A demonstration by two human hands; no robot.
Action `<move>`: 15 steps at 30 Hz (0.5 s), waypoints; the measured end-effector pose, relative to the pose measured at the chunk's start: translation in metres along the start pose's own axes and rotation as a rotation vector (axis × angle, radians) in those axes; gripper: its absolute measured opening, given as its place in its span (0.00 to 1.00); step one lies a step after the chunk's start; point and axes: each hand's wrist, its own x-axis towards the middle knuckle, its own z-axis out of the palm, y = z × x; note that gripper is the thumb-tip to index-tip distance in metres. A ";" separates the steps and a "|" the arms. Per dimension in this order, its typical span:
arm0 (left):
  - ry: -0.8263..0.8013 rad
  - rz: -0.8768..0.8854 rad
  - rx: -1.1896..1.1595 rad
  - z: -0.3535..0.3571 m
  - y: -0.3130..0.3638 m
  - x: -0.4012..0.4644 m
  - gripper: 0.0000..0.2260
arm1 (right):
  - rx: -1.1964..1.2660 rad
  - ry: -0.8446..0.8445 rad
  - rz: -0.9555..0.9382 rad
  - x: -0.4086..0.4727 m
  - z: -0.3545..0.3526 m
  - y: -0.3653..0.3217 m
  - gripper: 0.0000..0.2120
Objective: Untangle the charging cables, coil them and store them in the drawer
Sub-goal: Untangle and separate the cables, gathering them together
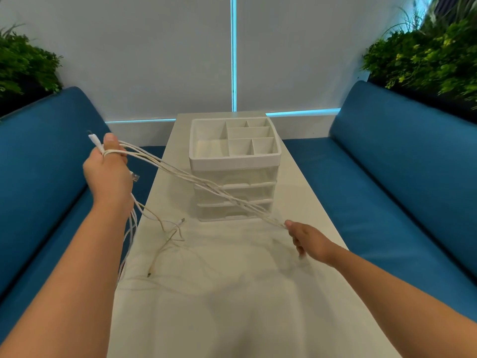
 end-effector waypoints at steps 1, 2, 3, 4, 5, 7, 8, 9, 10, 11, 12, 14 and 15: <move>0.002 0.015 0.013 -0.001 0.000 0.001 0.16 | 0.166 0.028 0.021 0.000 -0.002 -0.002 0.21; -0.002 0.032 0.025 -0.001 0.000 0.002 0.16 | 0.288 0.059 0.060 0.000 -0.005 -0.006 0.21; -0.003 0.043 0.032 -0.002 0.001 0.003 0.16 | 0.351 0.078 0.083 0.001 -0.008 -0.009 0.21; 0.001 0.046 0.036 -0.002 0.003 0.005 0.16 | 0.362 0.088 0.079 0.001 -0.009 -0.014 0.21; 0.008 0.040 0.032 -0.003 0.004 0.007 0.16 | 0.268 0.103 0.044 0.001 -0.011 -0.016 0.20; 0.007 0.019 0.020 -0.004 0.007 0.012 0.15 | -0.225 0.120 -0.092 0.002 -0.014 -0.011 0.22; -0.001 0.016 0.024 -0.004 0.008 0.014 0.16 | -0.484 0.112 -0.143 0.000 -0.014 -0.010 0.25; -0.010 0.018 0.031 -0.004 0.008 0.013 0.16 | -0.649 0.113 -0.160 -0.001 -0.014 -0.009 0.27; -0.020 0.025 0.038 -0.003 0.008 0.013 0.16 | -0.734 0.125 -0.159 0.000 -0.014 -0.007 0.28; -0.031 0.033 0.044 -0.001 0.007 0.011 0.16 | -0.787 0.137 -0.147 0.001 -0.014 -0.006 0.29; -0.043 0.041 0.049 0.001 0.007 0.009 0.16 | -0.828 0.136 -0.135 0.002 -0.012 -0.006 0.29; -0.061 0.053 0.058 0.004 0.008 0.006 0.16 | -0.840 0.115 -0.113 0.005 -0.007 -0.001 0.29; -0.064 0.057 0.061 0.005 0.009 0.005 0.17 | -0.801 0.085 -0.096 0.005 -0.005 0.002 0.29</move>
